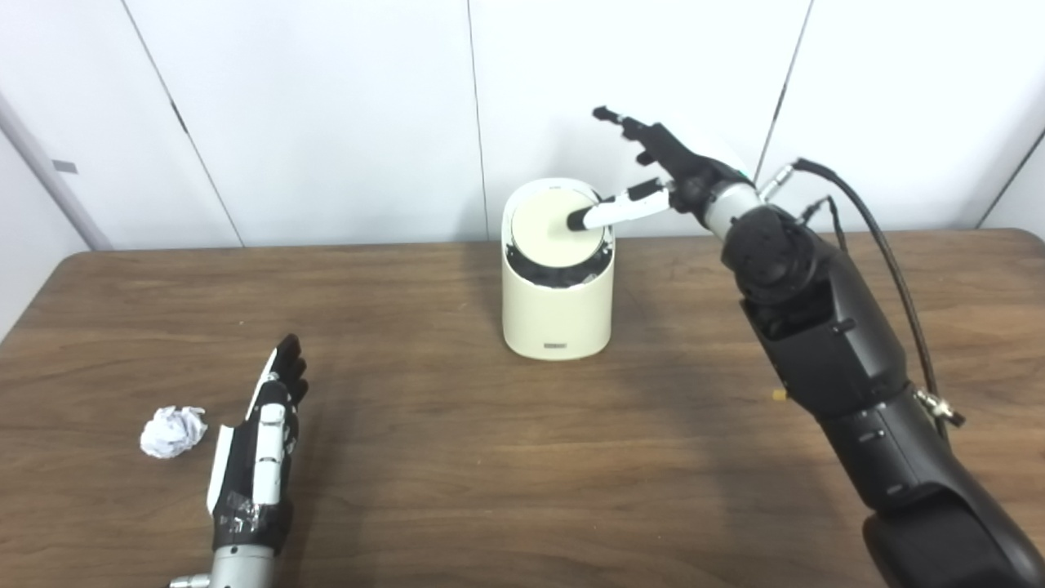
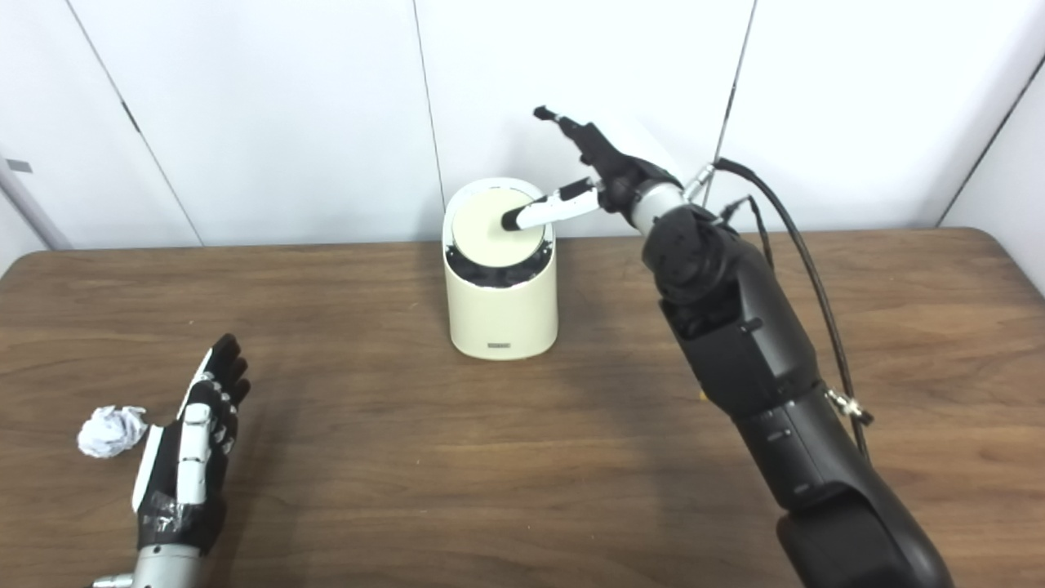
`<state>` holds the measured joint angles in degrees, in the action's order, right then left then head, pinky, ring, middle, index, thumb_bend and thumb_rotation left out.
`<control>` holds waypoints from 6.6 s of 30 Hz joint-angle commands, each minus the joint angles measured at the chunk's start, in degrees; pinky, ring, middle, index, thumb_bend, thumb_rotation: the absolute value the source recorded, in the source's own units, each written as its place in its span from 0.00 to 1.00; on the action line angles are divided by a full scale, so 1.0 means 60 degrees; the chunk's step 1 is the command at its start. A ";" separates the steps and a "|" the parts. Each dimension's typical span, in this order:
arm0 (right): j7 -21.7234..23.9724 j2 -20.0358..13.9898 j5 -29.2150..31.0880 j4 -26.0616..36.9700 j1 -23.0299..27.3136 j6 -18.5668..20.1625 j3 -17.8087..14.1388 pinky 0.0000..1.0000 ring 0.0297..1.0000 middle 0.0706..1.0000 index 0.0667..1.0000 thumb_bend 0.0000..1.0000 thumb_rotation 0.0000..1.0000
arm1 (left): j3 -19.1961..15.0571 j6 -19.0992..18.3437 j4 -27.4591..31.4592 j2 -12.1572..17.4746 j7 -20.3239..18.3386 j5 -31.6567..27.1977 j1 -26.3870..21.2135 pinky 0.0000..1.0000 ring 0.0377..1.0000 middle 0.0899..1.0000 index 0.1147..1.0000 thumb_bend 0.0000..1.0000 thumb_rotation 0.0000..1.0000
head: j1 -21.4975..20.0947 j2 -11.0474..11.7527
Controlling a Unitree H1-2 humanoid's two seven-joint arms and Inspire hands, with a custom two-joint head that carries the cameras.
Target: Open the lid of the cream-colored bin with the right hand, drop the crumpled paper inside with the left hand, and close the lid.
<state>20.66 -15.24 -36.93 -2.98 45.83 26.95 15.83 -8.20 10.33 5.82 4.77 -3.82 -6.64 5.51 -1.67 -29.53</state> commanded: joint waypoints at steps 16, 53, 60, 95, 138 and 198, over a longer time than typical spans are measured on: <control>0.1529 0.0484 -0.2067 -0.0567 0.1203 -0.0006 -0.0127 0.81 0.92 0.94 0.92 0.97 0.45 | 0.0161 0.0352 -0.0577 -0.0215 0.0140 -0.0004 0.0088 1.00 1.00 0.99 0.97 0.42 0.92 | -0.0005 -0.0071; 0.1715 0.0287 -0.2084 -0.1130 0.1156 -0.0018 0.0369 0.86 0.96 0.94 0.94 0.91 0.41 | 0.0201 0.0384 -0.0563 -0.0222 0.0088 -0.0081 0.0094 1.00 1.00 1.00 0.98 0.42 0.94 | -0.0086 -0.0210; 0.1434 0.0248 -0.1978 -0.1344 0.1073 -0.0089 0.0593 0.90 0.97 0.95 0.94 0.92 0.41 | 0.0186 0.0321 -0.0477 -0.0235 0.0119 -0.0086 0.0124 1.00 1.00 1.00 0.98 0.43 0.94 | -0.0086 -0.0234; 0.0974 0.0087 -0.1581 -0.0599 0.0882 -0.0008 0.0110 0.84 0.95 0.95 0.94 0.90 0.51 | 0.0197 0.0331 -0.0584 -0.0227 0.0073 -0.0132 0.0134 1.00 1.00 1.00 0.99 0.44 0.97 | -0.0058 -0.0249; 0.0309 0.0154 -0.0344 0.2030 -0.2169 -0.0007 -0.2510 0.79 0.88 0.89 0.89 0.66 0.62 | 0.0198 0.0356 -0.0741 -0.0074 -0.0002 -0.0146 0.0047 1.00 1.00 1.00 0.99 0.43 0.98 | -0.0254 -0.0311; -0.2438 0.1457 0.7897 0.1513 -0.6964 -0.4089 -0.4529 1.00 1.00 1.00 0.99 0.55 1.00 | 0.0046 0.0053 -0.0523 0.0000 -0.0035 -0.0376 0.0027 1.00 1.00 1.00 0.98 0.46 0.92 | -0.0342 -0.0909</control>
<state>6.39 -6.51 10.56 3.97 3.30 5.50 -11.46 -8.08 10.25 4.53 5.13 -4.27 -8.64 4.52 -3.69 -34.80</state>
